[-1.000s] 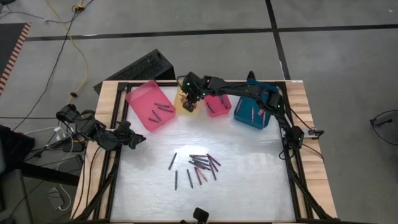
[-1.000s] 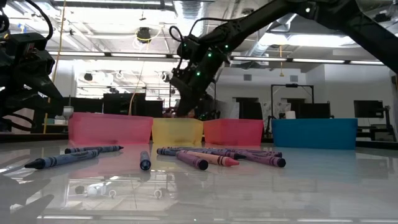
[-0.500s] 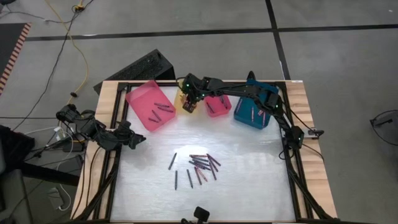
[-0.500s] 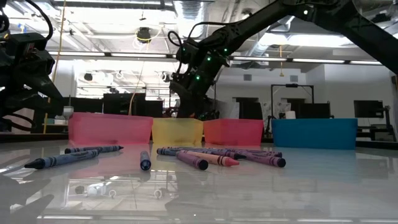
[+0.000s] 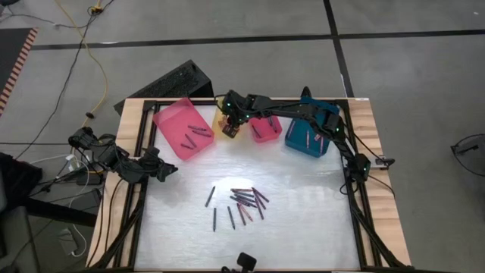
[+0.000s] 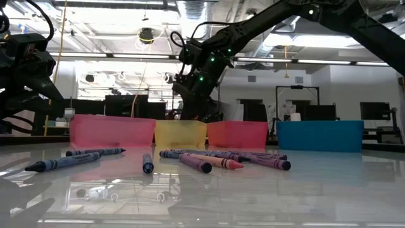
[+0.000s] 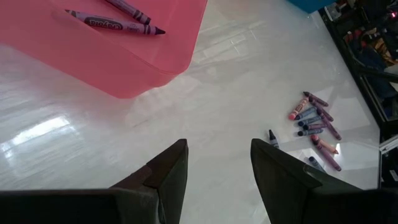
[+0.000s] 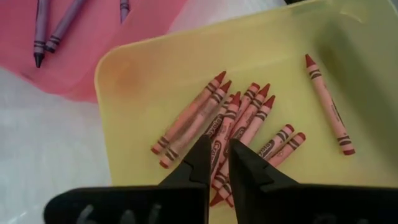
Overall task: Sort crayons
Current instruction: Put the violet crayon into the pink bin
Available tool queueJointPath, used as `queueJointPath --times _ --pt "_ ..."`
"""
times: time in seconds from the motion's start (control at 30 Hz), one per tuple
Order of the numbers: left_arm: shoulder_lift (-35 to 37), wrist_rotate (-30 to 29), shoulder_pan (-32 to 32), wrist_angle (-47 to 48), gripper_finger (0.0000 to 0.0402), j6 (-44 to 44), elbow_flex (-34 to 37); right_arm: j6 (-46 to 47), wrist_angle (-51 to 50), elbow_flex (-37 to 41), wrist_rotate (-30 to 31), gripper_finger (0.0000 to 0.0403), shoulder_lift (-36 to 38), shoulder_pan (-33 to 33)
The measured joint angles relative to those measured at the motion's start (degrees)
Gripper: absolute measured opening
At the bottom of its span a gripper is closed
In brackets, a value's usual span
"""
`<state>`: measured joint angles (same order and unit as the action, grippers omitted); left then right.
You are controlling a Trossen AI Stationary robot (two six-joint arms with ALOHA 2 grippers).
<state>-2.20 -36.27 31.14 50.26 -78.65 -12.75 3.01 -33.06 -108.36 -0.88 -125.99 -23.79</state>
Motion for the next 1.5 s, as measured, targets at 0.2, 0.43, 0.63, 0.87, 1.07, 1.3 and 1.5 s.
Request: queueJointPath --times 0.2,0.43,0.63,0.87,1.07,1.3,1.5 --pt "0.0 0.0 0.0 0.0 0.0165 0.0 0.0 0.2 -1.4 0.0 -0.4 0.0051 0.4 0.6" --pt "0.0 0.0 0.0 0.0 0.0165 0.0 0.0 0.2 -6.7 0.0 -0.8 0.0051 2.6 2.6" --pt "0.0 0.0 0.0 0.0 0.0165 0.0 0.0 0.0 -13.9 0.0 -2.6 0.0051 4.6 5.8" --pt "0.0 0.0 0.0 0.0 0.0165 0.0 0.0 5.5 -30.2 0.0 -2.6 0.0051 4.9 12.9" --pt "0.0 0.0 0.0 0.0 0.0165 0.0 0.0 10.3 -37.8 1.8 -2.0 0.0051 4.8 20.4" --pt "0.0 0.0 0.0 0.0 0.0165 0.0 0.0 16.1 -40.1 5.9 -2.0 0.0051 4.8 27.7" --pt "0.0 0.0 0.0 0.0 0.0165 0.0 0.0 20.7 -41.9 6.8 -2.6 0.0051 4.9 30.0"
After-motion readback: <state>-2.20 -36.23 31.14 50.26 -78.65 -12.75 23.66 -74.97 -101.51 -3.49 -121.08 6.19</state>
